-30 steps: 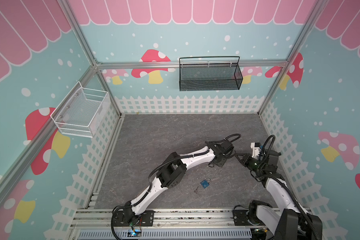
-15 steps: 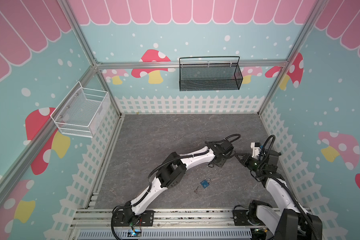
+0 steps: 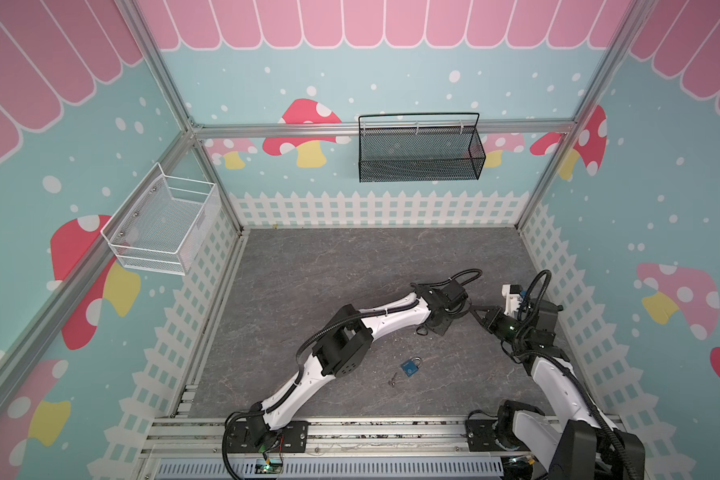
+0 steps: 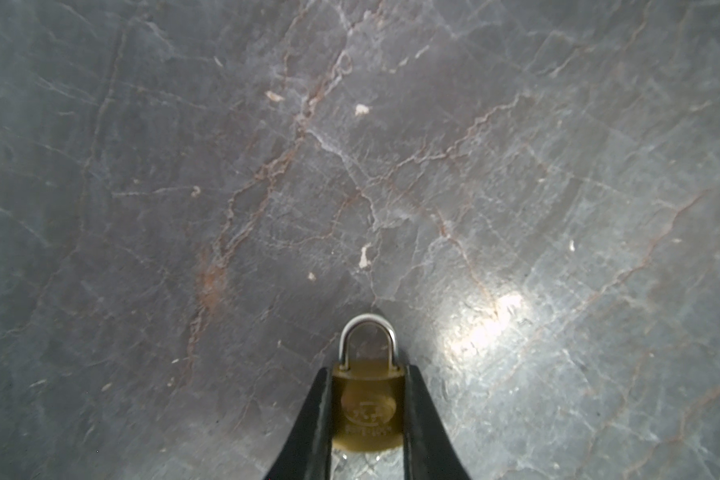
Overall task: Unlock with the key
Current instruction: 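Close the left gripper on the brass padlock body, then lift the brass padlock with the left gripper while the right gripper moves toward it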
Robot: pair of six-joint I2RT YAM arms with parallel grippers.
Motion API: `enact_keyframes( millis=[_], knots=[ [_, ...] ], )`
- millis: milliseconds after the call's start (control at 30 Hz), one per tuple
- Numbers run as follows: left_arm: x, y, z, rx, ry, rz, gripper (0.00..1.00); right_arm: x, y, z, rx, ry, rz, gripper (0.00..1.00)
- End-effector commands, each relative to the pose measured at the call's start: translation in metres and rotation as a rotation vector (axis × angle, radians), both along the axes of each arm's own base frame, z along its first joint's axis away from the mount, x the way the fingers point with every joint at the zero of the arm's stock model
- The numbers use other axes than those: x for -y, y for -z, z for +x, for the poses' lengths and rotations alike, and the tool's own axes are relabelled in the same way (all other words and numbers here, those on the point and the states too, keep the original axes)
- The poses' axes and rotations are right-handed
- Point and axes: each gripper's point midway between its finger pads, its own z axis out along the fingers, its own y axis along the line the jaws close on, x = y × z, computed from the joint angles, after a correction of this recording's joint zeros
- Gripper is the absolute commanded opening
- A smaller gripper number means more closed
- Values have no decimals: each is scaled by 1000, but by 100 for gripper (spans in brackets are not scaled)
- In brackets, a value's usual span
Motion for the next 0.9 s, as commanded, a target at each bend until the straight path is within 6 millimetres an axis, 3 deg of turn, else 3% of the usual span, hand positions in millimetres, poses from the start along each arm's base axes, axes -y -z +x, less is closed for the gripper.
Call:
enact_keyframes(
  millis=[0, 133, 233, 500, 667, 800, 867],
  knots=[
    [-15, 12, -12, -58, -25, 71, 8, 1, -4, 0, 21, 4, -4, 0],
    [-4, -9, -9, -59, -73, -1, 0, 2, -9, 0, 29, -2, -20, 0],
    [-2, -26, -7, -49, -119, -46, 0, 2, -17, 0, 45, -9, -43, 0],
    [-28, -85, -5, -13, -324, -196, 0, -9, -24, -2, 49, -52, -97, 0],
    [-52, -118, -9, -78, -527, -415, 0, -31, -23, -7, 48, -101, -142, 0],
    [-57, -151, -24, -112, -605, -632, 0, -60, -16, -14, 42, -167, -171, 0],
    [-70, -159, -25, -97, -684, -690, 0, -74, -12, -21, 31, -192, -141, 0]
  ],
)
